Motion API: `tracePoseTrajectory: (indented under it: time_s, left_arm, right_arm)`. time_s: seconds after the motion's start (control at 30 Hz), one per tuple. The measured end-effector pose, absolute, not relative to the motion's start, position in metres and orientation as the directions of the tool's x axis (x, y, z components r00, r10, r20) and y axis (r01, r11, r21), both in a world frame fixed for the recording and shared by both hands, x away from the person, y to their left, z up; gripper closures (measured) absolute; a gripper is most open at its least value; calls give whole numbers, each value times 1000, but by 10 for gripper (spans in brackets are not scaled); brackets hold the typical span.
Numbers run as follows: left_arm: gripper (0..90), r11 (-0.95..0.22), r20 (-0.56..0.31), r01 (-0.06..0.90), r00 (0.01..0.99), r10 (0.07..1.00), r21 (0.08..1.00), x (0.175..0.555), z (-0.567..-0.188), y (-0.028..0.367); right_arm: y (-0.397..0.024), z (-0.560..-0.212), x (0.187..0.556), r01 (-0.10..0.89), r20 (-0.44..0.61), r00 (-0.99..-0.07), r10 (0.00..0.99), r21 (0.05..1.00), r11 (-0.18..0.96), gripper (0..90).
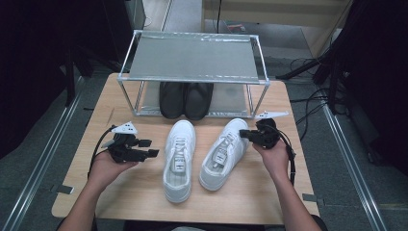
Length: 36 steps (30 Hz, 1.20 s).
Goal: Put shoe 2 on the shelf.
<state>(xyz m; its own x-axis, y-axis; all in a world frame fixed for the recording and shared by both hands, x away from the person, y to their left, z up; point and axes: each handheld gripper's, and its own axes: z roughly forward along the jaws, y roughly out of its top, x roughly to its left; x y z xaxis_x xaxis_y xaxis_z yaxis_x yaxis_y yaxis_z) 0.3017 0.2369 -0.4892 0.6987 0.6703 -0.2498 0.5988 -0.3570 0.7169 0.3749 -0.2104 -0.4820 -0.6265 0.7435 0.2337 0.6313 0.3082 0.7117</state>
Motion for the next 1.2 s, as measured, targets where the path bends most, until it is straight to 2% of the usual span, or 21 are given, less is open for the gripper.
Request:
tracePoseTrajectory:
  time_s: [0.57,0.67,1.2]
  left_arm:
    - [426,-338,-253,609,680,688,717,292,-491,243]
    - [426,-341,-249,608,680,689,716,291,-491,242]
    - [440,-371,-240,595,704,668,713,293,-496,230]
  right_arm:
    - [-185,-485,391,596,237,-680,694,729,335,900]
    - [-180,-486,392,602,262,-690,674,725,334,900]
    - [-151,-486,383,566,248,-745,619,725,391,900]
